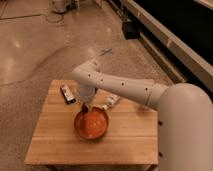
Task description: Place the pepper on the white sponge
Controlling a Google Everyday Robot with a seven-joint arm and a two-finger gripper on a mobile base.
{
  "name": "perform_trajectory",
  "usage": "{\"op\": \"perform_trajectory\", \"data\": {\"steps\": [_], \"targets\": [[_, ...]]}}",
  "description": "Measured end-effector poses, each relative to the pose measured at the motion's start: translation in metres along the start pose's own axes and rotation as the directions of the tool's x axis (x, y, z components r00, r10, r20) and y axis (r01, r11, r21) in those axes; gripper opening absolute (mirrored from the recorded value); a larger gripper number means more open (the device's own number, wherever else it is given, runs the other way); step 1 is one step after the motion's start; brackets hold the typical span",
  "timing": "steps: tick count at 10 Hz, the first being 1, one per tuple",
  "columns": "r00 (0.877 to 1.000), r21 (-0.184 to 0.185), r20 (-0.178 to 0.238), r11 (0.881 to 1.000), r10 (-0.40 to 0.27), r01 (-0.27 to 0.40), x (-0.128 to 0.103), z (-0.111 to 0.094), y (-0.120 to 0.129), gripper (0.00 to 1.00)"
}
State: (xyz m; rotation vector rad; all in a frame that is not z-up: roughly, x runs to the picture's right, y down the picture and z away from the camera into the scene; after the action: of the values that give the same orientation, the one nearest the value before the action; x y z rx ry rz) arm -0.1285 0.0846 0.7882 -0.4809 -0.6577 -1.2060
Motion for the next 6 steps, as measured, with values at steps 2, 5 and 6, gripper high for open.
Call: {"op": "perform_trajectory", "data": {"steps": [2,5,6], "targets": [[1.000,0.008,0.004,1.000,0.010,-0.010,0.0048,-0.0038,-0.0007,0.00],[1.000,0.008,0.005,1.000,0.010,-0.010,0.0047,-0.0027,-0.0005,0.00],[1.000,0.009,0.005,1.000,0.010,-0.010,0.0047,-0.0030,-0.0009,0.00]]}}
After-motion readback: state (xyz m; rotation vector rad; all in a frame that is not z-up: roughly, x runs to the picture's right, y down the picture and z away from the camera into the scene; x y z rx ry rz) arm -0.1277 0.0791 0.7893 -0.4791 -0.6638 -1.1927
